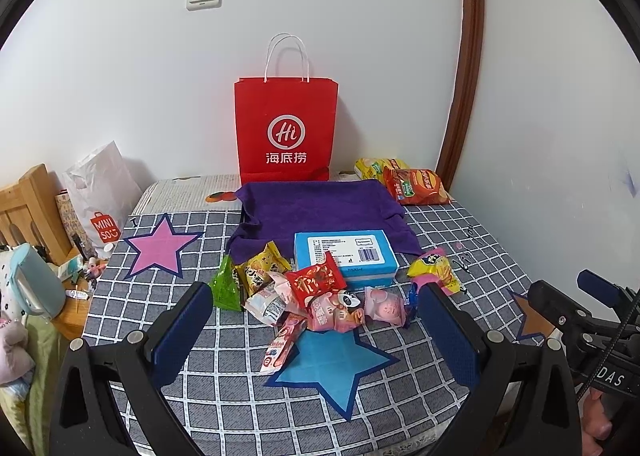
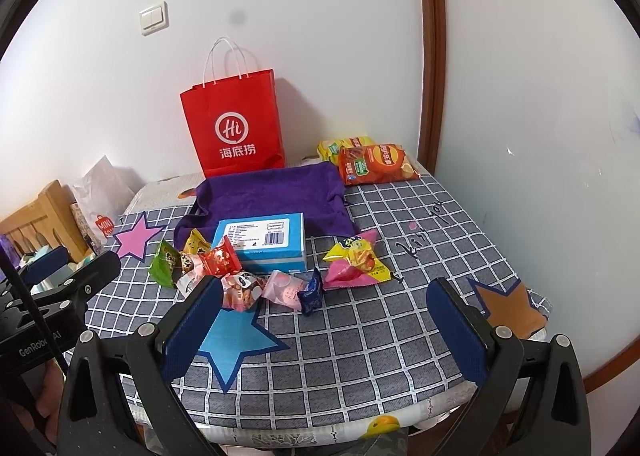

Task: Organize snacks

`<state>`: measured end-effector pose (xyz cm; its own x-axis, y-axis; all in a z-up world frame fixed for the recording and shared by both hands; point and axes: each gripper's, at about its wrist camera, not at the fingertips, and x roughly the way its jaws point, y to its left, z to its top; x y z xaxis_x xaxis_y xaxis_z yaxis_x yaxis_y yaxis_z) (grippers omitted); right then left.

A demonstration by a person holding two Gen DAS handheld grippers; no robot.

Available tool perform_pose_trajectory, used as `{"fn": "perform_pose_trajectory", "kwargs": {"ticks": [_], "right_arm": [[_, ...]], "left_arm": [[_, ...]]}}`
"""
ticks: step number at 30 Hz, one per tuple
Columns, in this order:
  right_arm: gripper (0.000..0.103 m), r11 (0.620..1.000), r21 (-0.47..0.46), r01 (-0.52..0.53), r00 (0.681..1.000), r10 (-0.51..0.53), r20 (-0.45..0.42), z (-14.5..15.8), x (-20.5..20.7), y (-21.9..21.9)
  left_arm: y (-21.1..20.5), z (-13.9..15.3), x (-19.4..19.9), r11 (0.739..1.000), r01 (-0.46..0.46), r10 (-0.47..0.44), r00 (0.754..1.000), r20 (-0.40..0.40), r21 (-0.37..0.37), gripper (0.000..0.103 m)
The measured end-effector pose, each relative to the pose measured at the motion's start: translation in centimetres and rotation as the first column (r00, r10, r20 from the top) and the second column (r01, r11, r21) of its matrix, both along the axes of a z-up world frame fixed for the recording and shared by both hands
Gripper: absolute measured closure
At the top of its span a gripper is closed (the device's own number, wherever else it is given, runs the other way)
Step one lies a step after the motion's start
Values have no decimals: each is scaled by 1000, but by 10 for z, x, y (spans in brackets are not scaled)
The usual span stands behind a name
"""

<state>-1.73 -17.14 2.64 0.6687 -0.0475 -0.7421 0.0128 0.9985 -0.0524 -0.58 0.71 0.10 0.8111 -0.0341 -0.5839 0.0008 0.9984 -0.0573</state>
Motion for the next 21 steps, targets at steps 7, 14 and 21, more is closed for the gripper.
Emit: {"fn": "perform_pose_trajectory", "kwargs": {"ticks": [7,14,21], "right_arm": [[2,1000,2,-2,1000,2,3,0,-1,0],[2,1000,1,-8,1000,8,14,2,-4,3],[2,1000,2,-15,1000,15,27,5,-5,7]], "left_arm": [[0,0,-1,1000,-1,1,1000,0,-1,1],[1,1,0,1000,-2,2,1000,-2,-7,1],[2,1,0,1000,-2,2,1000,0,-7,1]]}}
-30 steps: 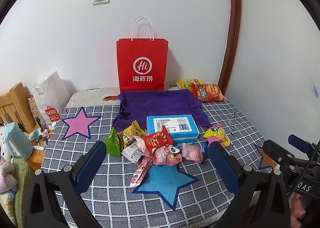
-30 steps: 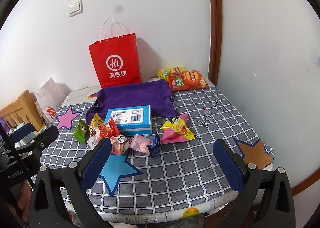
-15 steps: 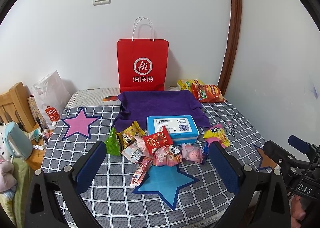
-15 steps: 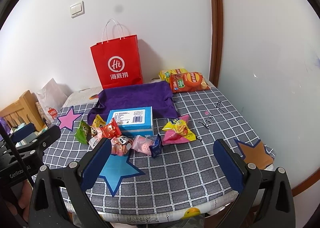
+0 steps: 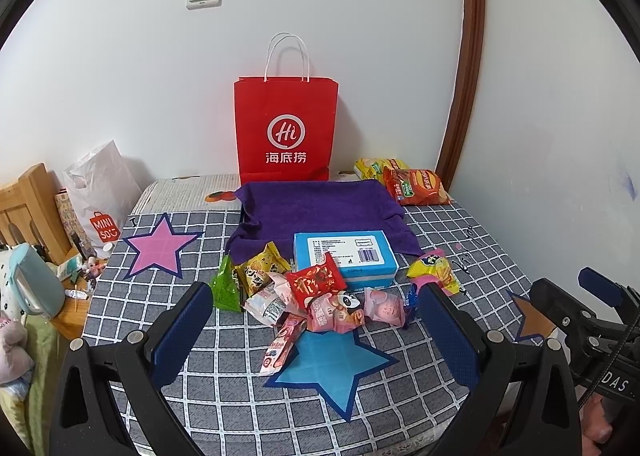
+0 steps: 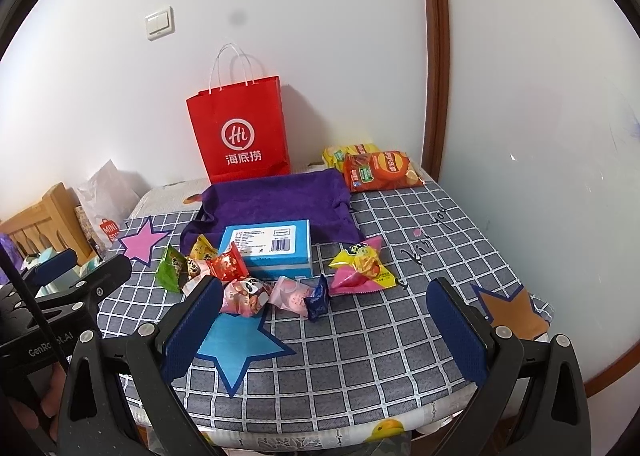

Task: Organize snacks

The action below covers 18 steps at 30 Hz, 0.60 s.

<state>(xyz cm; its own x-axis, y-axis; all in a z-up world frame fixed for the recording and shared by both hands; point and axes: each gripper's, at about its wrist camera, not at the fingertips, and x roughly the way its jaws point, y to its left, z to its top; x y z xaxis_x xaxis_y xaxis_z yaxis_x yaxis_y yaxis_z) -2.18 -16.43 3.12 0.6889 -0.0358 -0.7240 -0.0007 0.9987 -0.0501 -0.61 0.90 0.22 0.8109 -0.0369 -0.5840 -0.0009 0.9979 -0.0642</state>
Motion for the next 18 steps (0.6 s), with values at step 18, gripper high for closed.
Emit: {"fn": "perform_pose_trajectory", "kwargs": {"ticks": [18], "right_arm": [[2,1000,7,-8,1000,8,-26,-7,4,1]], "left_arm": [[3,1,0,1000,0,0,1000,-3,-4,1]]}}
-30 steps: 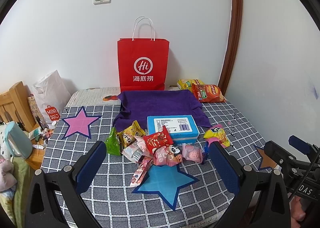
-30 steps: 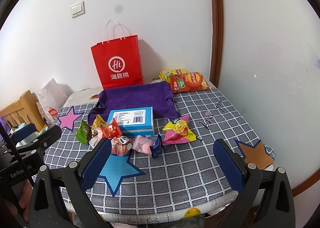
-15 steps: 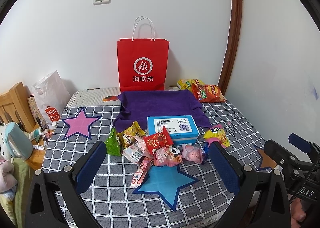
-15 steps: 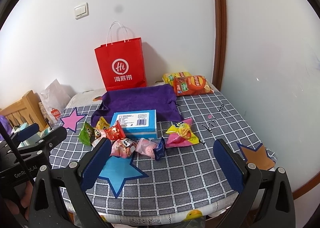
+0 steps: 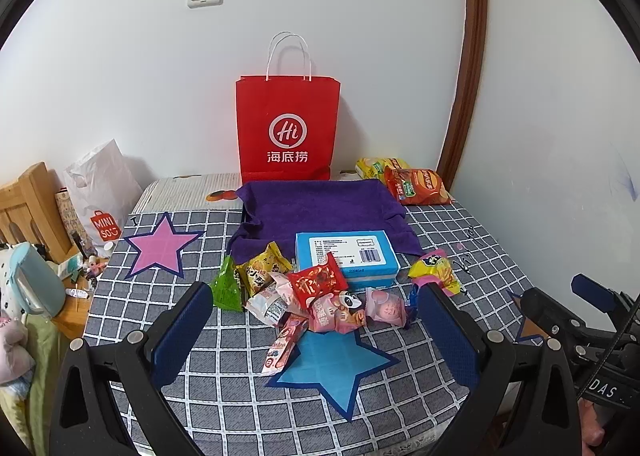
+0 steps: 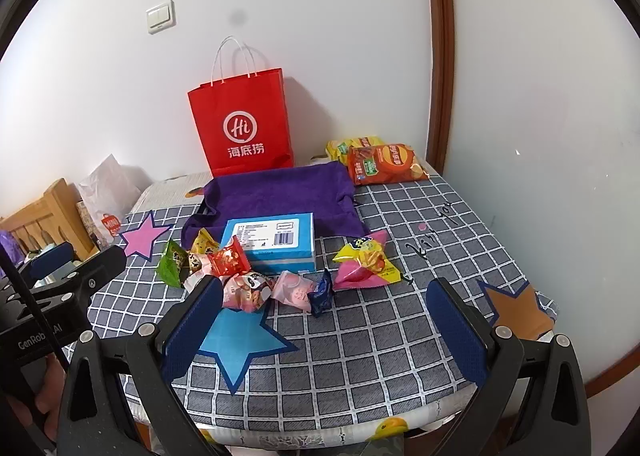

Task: Organize snacks

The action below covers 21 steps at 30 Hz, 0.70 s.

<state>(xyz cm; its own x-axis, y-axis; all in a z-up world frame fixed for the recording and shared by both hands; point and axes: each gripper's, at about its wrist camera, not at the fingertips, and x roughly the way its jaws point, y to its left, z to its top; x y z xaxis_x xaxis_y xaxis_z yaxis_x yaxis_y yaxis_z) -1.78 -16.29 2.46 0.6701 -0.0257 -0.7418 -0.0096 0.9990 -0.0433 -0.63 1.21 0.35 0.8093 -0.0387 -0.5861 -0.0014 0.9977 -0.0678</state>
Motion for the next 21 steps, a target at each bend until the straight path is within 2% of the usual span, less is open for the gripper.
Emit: {"fn": "perform_pose_trajectory", "kwargs": {"ticks": [21], "right_arm": [[2,1000,13,-12,1000,12,7,8,0,0]], "left_arm": [[-7,12,-6,1000,11,-12,1000,18,11,1]]}}
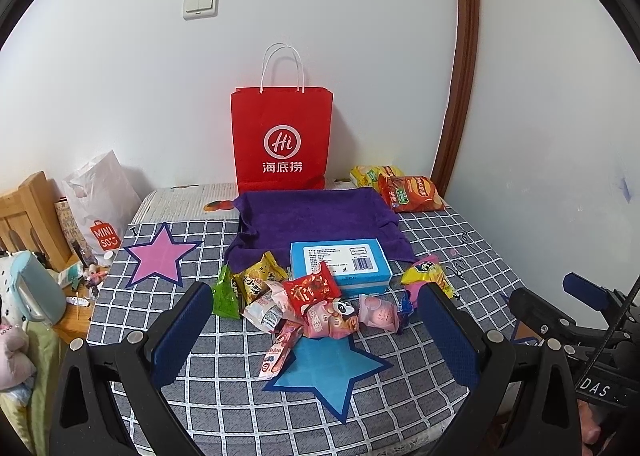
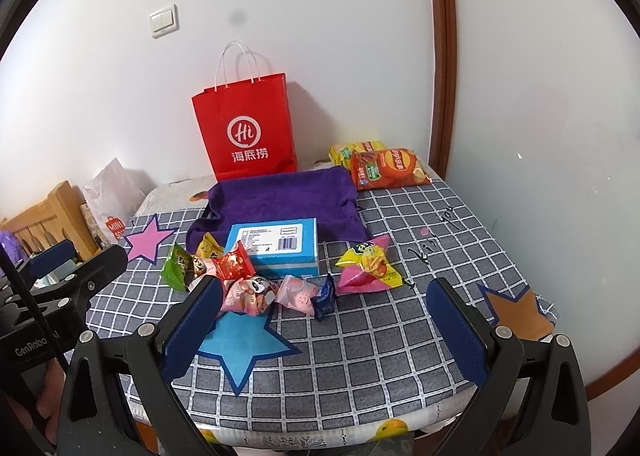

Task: Organize snacks
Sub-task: 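Grasp the pink stick snack with left tool while right grasps the chip bag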

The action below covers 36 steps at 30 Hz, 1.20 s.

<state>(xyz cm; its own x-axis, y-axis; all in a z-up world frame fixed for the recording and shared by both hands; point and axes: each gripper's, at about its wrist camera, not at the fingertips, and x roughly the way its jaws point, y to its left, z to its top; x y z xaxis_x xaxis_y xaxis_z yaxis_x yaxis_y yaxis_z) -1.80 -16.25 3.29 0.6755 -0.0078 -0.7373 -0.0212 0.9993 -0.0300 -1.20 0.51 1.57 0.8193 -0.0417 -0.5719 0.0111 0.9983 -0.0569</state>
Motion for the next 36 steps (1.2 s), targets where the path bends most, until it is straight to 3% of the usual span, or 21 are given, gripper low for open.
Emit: {"fn": "perform_pose_trajectory", "kwargs": {"ticks": [9,17,21,27,36], "right_arm": [[1,1000,6,14,999,-14,-34,-12,0,1],[1,997,76,4,998,0,-55,-40,5,-15],[1,998,59,9,997,-4,-78,-62,12,-22],[2,998,-70,8,996,-14,-92,-93,24,-26],[4,1000,-17,13,992,-15,-125,-130,42,-57]], "left_arm": [[12,-11,-2,1000,-27,27,999,-26,-6,1],[25,-32,5,998,-53,52,997,-55,-17,5],[34,-57,22,998,-65,62,992,-111,-26,6],[39,-100,54,997,-72,62,976,-209,-37,14],[38,-165,95,997,-83,81,938,-336,10,16]]}}
